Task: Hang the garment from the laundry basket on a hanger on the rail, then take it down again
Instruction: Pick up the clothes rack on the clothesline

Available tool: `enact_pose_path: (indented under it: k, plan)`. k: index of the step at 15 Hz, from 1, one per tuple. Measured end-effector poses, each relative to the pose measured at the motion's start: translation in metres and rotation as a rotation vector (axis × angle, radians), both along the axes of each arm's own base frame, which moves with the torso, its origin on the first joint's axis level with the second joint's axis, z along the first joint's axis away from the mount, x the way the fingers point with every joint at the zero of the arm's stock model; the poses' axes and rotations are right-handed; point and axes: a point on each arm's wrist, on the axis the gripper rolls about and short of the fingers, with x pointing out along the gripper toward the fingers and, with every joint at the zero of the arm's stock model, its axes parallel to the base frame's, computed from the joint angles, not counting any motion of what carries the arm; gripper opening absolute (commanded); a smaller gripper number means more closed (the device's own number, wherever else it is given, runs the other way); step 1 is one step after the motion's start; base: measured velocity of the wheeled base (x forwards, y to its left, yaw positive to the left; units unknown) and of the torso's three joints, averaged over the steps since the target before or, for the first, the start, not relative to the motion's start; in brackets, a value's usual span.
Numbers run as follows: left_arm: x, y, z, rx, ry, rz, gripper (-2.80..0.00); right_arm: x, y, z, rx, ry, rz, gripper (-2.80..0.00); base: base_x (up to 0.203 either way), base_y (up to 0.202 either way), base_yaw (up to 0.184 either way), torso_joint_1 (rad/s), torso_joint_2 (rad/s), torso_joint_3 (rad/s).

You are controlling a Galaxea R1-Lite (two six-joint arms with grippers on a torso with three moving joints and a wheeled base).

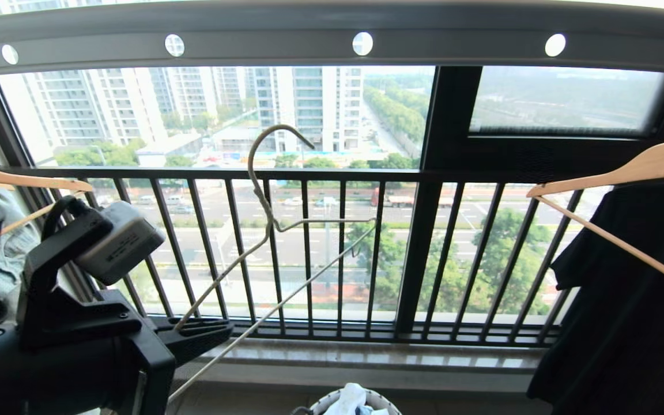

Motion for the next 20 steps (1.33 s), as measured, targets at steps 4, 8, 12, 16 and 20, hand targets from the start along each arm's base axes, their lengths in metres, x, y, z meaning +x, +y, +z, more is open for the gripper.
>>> enact_pose_path:
  k: [4, 8, 12, 16, 20]
  plan:
    - [0.007, -0.007, -0.012, 0.027, 0.053, -0.035, -2.80, 0.000, 0.000, 0.000, 0.000, 0.000, 0.000, -2.80, 0.000, 0.000, 0.000, 0.000, 0.00, 0.000]
    - [0.013, -0.012, -0.018, 0.048, 0.078, -0.033, -2.80, 0.000, 0.000, 0.000, 0.000, 0.000, 0.000, -2.80, 0.000, 0.000, 0.000, 0.000, 0.00, 0.000]
    - [0.014, -0.012, -0.019, 0.035, 0.064, -0.031, -2.80, 0.000, 0.000, 0.000, 0.001, 0.000, 0.000, -2.80, 0.000, 0.000, 0.000, 0.000, 0.00, 0.000]
    - [0.014, -0.012, -0.017, 0.016, 0.043, -0.031, -2.80, 0.000, 0.000, 0.000, 0.019, 0.001, -0.003, -2.80, 0.000, 0.000, 0.000, 0.000, 0.00, 0.000]
    - [0.012, -0.010, -0.015, 0.008, 0.033, -0.030, -2.80, 0.000, 0.000, 0.000, 0.039, 0.000, -0.006, -2.80, 0.000, 0.000, 0.000, -0.049, 0.11, 0.057]
